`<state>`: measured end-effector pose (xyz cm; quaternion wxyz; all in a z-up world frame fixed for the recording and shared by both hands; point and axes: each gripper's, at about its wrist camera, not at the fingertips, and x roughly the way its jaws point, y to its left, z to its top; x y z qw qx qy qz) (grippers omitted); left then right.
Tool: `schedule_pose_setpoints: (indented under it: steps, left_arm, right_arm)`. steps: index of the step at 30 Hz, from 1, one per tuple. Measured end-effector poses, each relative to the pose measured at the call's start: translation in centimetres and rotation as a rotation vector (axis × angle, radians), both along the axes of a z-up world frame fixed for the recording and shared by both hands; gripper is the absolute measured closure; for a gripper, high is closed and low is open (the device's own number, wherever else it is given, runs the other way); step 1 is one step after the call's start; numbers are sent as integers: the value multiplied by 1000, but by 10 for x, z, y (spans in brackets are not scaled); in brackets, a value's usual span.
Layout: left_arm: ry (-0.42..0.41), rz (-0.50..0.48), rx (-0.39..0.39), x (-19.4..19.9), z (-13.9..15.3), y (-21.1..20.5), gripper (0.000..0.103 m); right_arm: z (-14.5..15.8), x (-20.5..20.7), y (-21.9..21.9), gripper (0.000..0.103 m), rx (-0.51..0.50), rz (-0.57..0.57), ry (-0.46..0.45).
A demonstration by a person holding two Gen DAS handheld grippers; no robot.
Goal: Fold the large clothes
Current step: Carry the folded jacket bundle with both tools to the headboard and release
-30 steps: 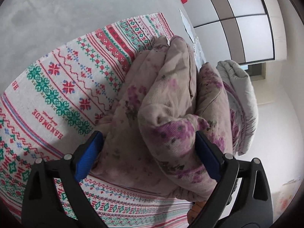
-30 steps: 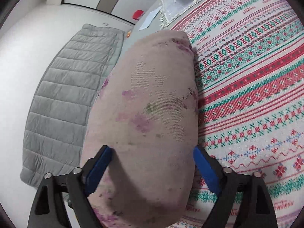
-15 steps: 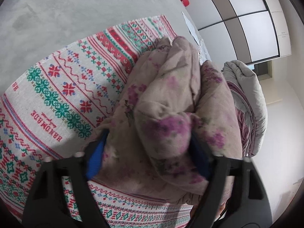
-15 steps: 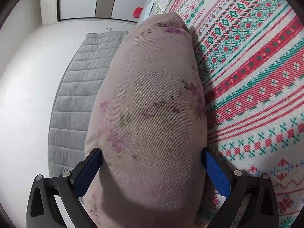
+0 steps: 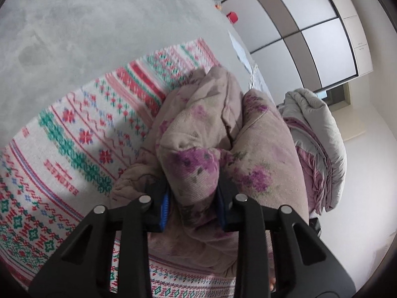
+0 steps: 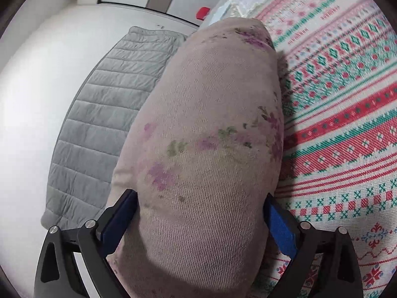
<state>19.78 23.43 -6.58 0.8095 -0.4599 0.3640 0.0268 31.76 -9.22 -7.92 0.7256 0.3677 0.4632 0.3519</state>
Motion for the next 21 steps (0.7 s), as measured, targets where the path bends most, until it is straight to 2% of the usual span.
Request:
schedule_pose_setpoints:
  steps: [5, 10, 13, 16, 18, 19, 20, 21]
  left_arm:
    - [-87, 11, 79, 8, 36, 11, 75]
    - [-204, 36, 136, 12, 76, 58, 75]
    - [-297, 68, 182, 6, 105, 96, 75]
    - [-370, 116, 301, 0, 139, 129, 75]
    - [-402, 147, 376, 0, 153, 160, 75]
    - [-393, 153, 403, 3, 151, 175, 74]
    - [-340, 165, 426, 13, 142, 196, 73]
    - [-272, 169, 414, 23, 126, 215, 72]
  right_arm:
    - [37, -11, 36, 9, -38, 56, -142]
    - [73, -14, 91, 9, -9, 120, -321]
    - [89, -7, 131, 10, 30, 159, -385]
    - [101, 16, 188, 10, 139, 210, -423]
    - [110, 30, 222, 10, 173, 242, -435]
    - [113, 37, 241, 10, 183, 256, -443]
    - [110, 46, 260, 10, 194, 272, -432]
    - [102, 55, 275, 9, 189, 280, -396]
